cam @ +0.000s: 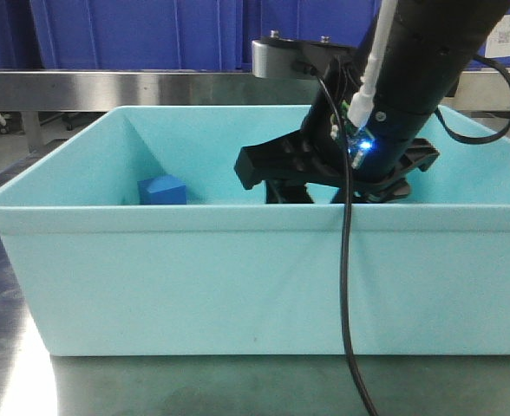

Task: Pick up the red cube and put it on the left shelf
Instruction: 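Reach the right gripper into the teal bin and grasp the red cube, then lift the red cube out of the bin with the right gripper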

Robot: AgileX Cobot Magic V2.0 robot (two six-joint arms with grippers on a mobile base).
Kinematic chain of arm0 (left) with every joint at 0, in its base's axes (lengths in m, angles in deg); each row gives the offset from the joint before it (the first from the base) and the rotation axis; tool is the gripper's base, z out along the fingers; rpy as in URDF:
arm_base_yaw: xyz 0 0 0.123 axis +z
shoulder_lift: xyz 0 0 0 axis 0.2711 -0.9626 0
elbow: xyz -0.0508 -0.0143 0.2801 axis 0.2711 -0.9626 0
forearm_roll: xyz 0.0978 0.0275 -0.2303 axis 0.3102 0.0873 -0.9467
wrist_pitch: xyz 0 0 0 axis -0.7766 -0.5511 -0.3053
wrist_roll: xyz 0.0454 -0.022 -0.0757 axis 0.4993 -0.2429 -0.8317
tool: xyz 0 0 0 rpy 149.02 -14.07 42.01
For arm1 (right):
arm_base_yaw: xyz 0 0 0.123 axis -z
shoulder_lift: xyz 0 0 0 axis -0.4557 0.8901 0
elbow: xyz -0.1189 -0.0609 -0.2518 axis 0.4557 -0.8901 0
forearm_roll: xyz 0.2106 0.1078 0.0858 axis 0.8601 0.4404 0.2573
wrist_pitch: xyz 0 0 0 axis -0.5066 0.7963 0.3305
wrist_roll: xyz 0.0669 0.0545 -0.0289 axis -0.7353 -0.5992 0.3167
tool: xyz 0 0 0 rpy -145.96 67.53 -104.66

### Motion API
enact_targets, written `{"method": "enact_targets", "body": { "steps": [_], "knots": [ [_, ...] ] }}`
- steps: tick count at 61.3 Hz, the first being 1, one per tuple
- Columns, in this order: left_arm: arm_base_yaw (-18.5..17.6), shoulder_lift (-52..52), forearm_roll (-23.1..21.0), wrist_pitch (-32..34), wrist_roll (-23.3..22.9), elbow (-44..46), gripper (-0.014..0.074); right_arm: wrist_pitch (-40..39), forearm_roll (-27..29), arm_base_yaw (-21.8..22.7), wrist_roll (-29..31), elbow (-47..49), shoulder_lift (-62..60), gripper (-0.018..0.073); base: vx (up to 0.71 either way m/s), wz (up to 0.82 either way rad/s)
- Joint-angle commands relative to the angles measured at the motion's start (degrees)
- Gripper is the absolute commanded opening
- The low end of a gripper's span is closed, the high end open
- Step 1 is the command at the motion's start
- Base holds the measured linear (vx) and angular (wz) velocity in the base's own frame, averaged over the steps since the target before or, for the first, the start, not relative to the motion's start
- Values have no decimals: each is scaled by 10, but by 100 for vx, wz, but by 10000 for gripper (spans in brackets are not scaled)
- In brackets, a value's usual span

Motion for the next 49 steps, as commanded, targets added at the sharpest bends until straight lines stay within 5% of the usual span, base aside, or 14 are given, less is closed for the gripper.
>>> {"method": "enact_targets", "body": {
  "steps": [1,8,34,49],
  "knots": [
    [-3,-4,-3,52,0,-13,106,-42,-3,-1,3,19,-33,234,0,0],
    [-3,-4,-3,52,0,-13,106,-57,-3,-1,3,19,-50,40,0,0],
    [-3,-4,-3,52,0,-13,106,-152,-27,9,3,6,-218,68,0,0],
    [-3,-4,-3,52,0,-13,106,-185,-33,98,3,-67,-342,68,0,0]
  ]
}}
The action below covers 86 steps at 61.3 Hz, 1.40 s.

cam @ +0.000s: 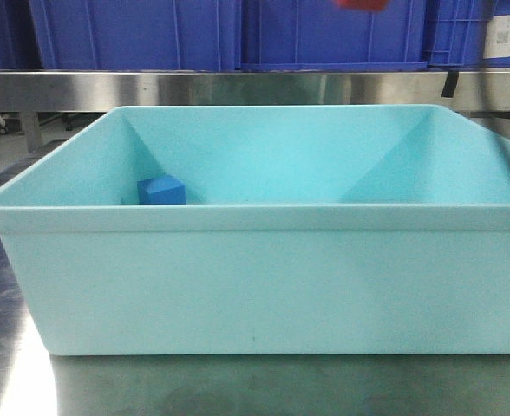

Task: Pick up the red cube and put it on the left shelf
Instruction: 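Lift the red cube out of the bin with the right gripper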

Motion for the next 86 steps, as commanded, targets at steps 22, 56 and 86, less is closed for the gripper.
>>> {"method": "enact_targets", "body": {
  "steps": [22,56,86],
  "knots": [
    [-3,-4,-3,52,0,-13,106,-41,-8,129,3,-143,-259,67,0,0],
    [-3,-4,-3,52,0,-13,106,5,-8,162,3,-195,-349,67,0,0],
    [-3,-4,-3,52,0,-13,106,7,-8,162,3,-195,-349,67,0,0]
  ]
}}
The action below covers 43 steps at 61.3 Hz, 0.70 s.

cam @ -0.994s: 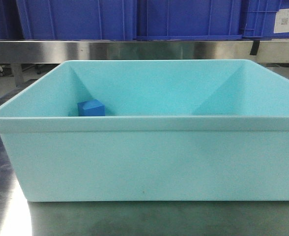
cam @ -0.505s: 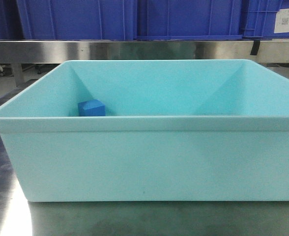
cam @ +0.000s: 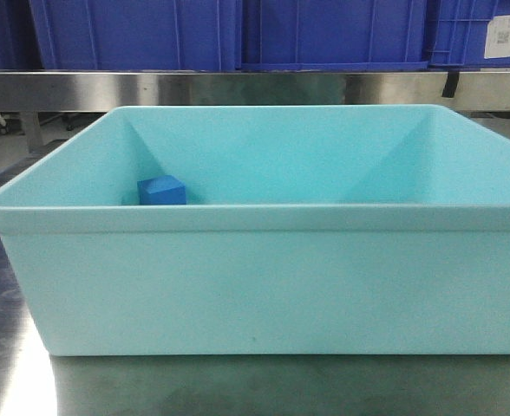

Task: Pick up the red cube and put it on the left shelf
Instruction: 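Lift the red cube out of the bin with the right gripper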

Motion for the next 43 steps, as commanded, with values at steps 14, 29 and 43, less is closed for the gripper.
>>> {"method": "enact_targets", "body": {
  "steps": [14,29,43],
  "knots": [
    [-3,-4,-3,52,0,-13,106,-49,-6,3,3,16,-1,67,0,0],
    [-3,-4,-3,52,0,-13,106,-49,-6,3,3,16,-1,67,0,0],
    [-3,-4,-3,52,0,-13,106,-49,-6,3,3,16,-1,67,0,0]
  ]
}}
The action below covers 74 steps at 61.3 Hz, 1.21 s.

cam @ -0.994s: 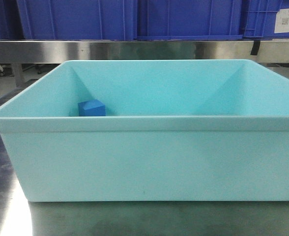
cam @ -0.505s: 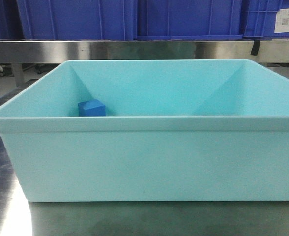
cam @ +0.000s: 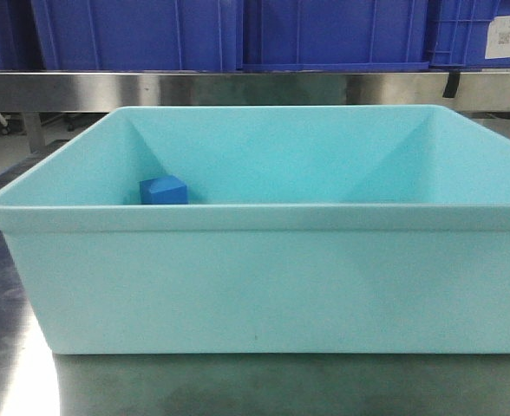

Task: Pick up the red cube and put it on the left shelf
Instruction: 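Lift the red cube out of the bin with the right gripper, then drive the base to the rack of blue crates holding the cube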

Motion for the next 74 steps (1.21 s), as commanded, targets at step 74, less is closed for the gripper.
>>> {"method": "enact_targets", "body": {
  "steps": [74],
  "knots": [
    [-3,-4,-3,52,0,-13,106,-49,-6,3,3,16,-1,67,-12,15]
  ]
}}
